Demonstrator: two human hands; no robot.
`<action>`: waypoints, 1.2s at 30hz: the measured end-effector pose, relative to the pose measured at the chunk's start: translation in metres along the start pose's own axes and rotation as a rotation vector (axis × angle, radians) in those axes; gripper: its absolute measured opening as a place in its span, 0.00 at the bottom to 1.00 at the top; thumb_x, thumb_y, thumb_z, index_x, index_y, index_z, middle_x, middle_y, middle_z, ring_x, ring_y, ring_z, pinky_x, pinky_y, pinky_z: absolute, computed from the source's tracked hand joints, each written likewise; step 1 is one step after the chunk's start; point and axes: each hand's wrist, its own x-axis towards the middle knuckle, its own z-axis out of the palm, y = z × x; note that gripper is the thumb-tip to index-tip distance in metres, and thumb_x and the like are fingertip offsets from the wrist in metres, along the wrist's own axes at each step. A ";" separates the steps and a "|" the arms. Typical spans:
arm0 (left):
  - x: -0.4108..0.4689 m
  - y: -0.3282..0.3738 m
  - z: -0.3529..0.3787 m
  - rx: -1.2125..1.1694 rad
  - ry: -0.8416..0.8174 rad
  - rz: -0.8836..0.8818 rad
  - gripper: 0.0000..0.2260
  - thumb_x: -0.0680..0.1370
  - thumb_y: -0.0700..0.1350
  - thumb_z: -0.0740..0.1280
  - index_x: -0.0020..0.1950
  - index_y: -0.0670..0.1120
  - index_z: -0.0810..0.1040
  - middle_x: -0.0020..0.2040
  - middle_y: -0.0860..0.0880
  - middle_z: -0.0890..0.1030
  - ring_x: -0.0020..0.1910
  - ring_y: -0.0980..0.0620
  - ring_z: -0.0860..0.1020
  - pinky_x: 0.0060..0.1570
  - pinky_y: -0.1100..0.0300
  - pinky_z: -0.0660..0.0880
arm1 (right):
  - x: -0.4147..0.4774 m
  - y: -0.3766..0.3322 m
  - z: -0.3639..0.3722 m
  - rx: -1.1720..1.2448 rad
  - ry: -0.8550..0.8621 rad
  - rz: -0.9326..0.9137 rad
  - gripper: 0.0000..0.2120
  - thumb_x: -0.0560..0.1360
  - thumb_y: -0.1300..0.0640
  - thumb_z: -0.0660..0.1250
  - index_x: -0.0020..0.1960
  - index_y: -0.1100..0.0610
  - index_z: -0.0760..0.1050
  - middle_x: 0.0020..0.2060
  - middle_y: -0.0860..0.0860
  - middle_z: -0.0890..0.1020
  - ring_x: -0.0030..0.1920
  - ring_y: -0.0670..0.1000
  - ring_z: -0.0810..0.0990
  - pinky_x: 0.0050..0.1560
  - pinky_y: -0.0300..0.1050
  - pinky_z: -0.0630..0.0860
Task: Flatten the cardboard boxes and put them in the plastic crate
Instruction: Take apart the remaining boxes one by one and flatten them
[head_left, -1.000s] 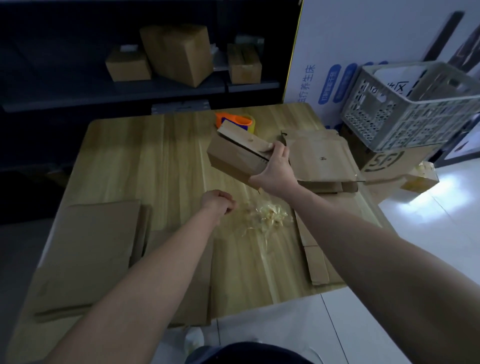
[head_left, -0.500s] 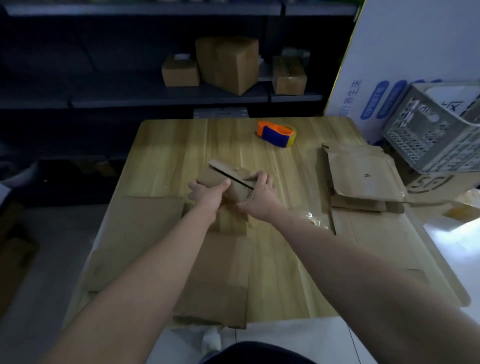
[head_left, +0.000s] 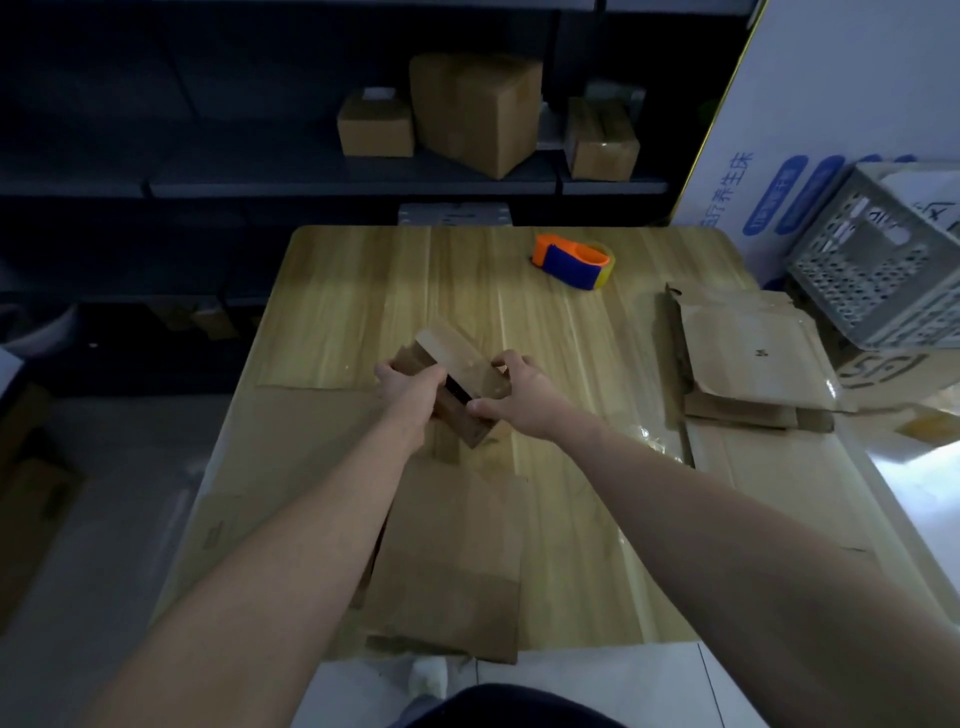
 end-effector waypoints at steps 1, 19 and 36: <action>0.001 0.000 0.000 -0.032 -0.026 0.003 0.25 0.68 0.38 0.66 0.64 0.45 0.64 0.58 0.42 0.75 0.51 0.43 0.78 0.45 0.46 0.80 | 0.001 -0.001 -0.003 -0.004 0.008 -0.001 0.36 0.70 0.44 0.73 0.71 0.53 0.61 0.63 0.53 0.69 0.54 0.50 0.72 0.47 0.43 0.71; 0.006 0.031 -0.003 0.598 0.114 0.204 0.36 0.64 0.47 0.79 0.67 0.42 0.67 0.62 0.44 0.69 0.58 0.44 0.74 0.50 0.57 0.73 | -0.013 -0.032 -0.034 -0.439 0.312 -0.191 0.14 0.83 0.54 0.53 0.58 0.60 0.74 0.46 0.55 0.81 0.45 0.56 0.81 0.47 0.53 0.79; -0.030 0.019 0.002 0.193 -0.019 0.436 0.10 0.80 0.45 0.61 0.55 0.44 0.79 0.47 0.49 0.80 0.48 0.52 0.78 0.49 0.60 0.72 | -0.003 -0.024 -0.033 0.122 0.335 0.155 0.46 0.60 0.42 0.79 0.68 0.55 0.58 0.65 0.55 0.65 0.63 0.58 0.70 0.55 0.57 0.78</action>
